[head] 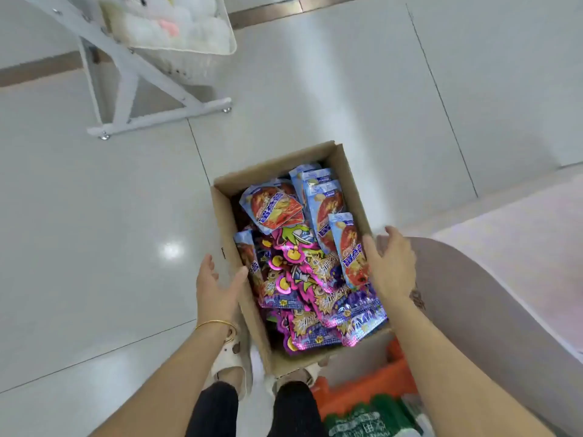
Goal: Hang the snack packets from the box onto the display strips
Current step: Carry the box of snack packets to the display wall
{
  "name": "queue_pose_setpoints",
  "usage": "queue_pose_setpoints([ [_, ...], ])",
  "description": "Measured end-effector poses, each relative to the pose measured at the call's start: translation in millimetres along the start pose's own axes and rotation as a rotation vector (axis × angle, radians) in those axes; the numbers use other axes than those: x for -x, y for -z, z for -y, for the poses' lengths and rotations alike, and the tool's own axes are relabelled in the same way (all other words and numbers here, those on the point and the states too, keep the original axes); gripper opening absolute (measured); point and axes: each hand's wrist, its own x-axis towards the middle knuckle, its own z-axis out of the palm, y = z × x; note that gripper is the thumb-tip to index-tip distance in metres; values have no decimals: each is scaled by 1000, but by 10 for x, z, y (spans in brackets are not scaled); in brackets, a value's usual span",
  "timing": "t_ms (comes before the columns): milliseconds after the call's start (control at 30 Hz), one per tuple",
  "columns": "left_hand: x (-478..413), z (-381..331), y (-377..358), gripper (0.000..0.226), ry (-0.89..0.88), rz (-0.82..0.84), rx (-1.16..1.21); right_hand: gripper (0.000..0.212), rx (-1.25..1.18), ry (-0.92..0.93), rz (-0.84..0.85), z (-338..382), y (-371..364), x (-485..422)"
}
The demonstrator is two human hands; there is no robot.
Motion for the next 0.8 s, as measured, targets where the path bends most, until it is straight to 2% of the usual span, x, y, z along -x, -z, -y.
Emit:
queue_pose_setpoints([
  [133, -338, 317, -397, 81, -108, 34, 15, 58, 28, -13, 189, -359, -364, -481],
  [200, -378, 438, -502, 83, -131, 1, 8, 53, 141, 45, 247, -463, -503, -594],
  [367, -459, 604, -467, 73, -188, -38, -97, 39, 244, 200, 154, -533, -590, -710],
  [567, -493, 571, -422, 56, -99, -12, -100, 39, 252, 220, 168, -424, -501, -655],
  [700, -466, 318, -371, 47, -79, -64, -124, 37, 220, 217, 149, -295, -345, -645],
  [800, -333, -189, -267, 47, -136, -86, -169, 38, 188, 175, 129, -140, 45, -681],
])
